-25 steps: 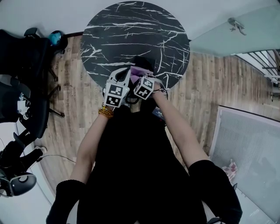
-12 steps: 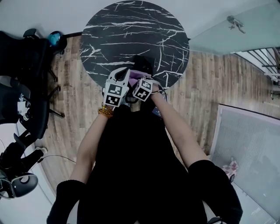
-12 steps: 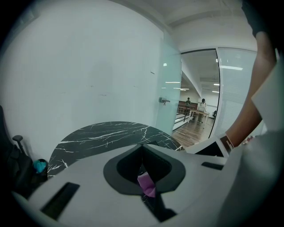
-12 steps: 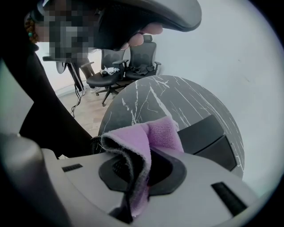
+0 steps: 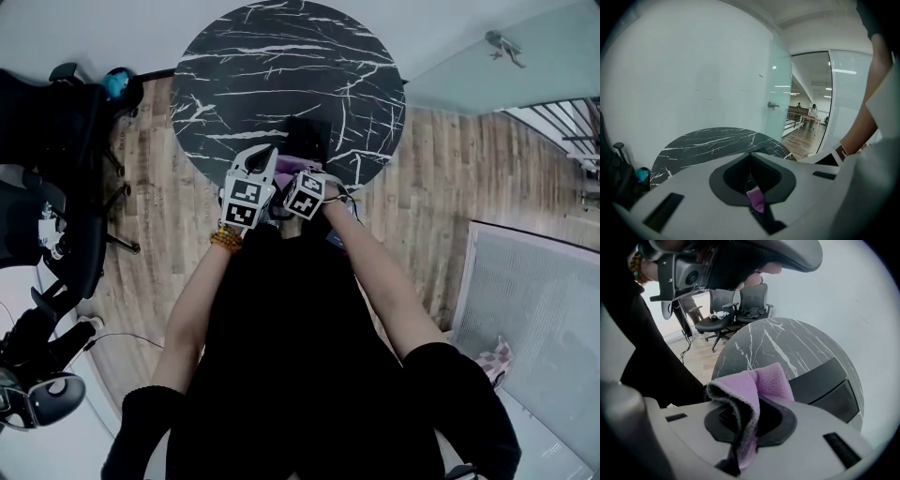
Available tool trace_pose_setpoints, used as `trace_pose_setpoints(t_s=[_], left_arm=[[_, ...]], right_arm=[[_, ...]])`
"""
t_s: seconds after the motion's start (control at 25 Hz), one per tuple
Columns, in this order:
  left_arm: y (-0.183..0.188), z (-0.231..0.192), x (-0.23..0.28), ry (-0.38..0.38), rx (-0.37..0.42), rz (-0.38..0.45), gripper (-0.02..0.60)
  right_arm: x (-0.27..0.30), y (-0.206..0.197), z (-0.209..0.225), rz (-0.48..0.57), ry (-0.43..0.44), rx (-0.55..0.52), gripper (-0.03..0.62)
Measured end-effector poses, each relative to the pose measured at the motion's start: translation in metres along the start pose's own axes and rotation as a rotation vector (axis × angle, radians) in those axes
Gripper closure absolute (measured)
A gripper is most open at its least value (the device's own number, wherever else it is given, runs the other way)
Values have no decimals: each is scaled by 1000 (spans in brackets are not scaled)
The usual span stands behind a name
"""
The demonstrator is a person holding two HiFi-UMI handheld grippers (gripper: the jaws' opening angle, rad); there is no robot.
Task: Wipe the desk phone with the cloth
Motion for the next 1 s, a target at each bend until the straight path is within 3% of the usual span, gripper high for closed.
trace_pose_setpoints(t_s=[0.52, 0.8, 1.0], left_arm=[[0, 2, -2, -3, 3, -8, 568], [-1, 4, -2, 0, -6, -9, 568], [-2, 6, 0, -9, -11, -16, 568]], right_arm=[[3, -4, -9, -11, 56, 4, 536], [3, -13, -8, -24, 278, 23, 534], [-18, -6, 15, 104, 395, 25, 536]])
Point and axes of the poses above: the fingertips, and each gripper's own axes: x forward along the fingers, z to its right, y out of its top, the point moved 10 cm from there along -x, backward along the fingers, and after that the axes turned 1 degree about x, right-handed, at the moved point
